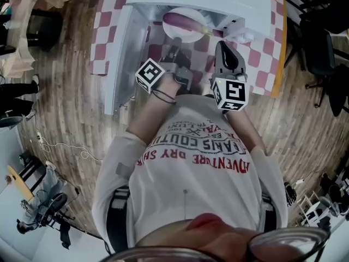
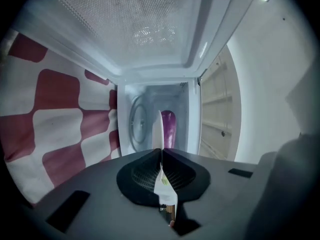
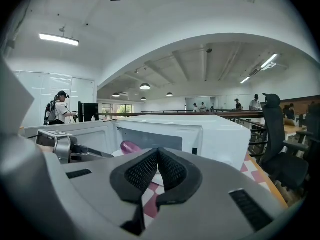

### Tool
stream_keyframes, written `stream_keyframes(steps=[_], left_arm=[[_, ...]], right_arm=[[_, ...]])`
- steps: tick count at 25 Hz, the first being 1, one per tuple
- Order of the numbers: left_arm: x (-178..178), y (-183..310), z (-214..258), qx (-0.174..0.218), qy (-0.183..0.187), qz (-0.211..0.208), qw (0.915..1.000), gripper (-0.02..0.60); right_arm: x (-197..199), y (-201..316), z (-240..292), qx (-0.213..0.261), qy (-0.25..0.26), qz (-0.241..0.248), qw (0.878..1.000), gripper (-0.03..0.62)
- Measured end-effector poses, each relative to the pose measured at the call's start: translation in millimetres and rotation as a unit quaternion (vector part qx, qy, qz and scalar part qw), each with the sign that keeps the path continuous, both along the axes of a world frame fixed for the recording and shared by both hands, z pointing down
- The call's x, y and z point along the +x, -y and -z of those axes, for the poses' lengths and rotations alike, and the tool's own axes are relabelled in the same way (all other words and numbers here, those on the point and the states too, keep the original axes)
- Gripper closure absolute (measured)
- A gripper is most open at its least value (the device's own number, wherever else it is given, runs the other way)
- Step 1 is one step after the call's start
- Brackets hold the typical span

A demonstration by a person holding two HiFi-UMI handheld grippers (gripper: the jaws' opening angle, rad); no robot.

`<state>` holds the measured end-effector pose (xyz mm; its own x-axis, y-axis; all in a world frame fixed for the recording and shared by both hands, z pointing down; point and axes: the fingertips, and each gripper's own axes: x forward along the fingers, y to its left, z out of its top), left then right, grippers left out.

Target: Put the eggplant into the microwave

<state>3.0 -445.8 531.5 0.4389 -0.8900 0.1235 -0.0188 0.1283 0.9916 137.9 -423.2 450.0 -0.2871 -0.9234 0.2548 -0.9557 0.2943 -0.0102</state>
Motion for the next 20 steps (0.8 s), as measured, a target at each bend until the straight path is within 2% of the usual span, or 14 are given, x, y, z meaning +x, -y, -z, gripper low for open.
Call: stream_keyframes(steps=[6,12,20], left_arm=[[-8,25,-21,-0.016,-0.003,-0.002,0.9999,0.549],[-3,40,-38,-0.023,-0.007,0.005,0.9997,0.551],[-3,62,-60,-0.037,0.003,0.012,0.9992,0.551]], right_arm=[[-8,28,-16,-0.016,-0.012,-0.003,1.000,0.568],[-13,39,-30,-0.030,-0.021,0.015,0.999,0.568],[-19,56,-37,-0.027,-0.039,0.035,0.998,0.568]])
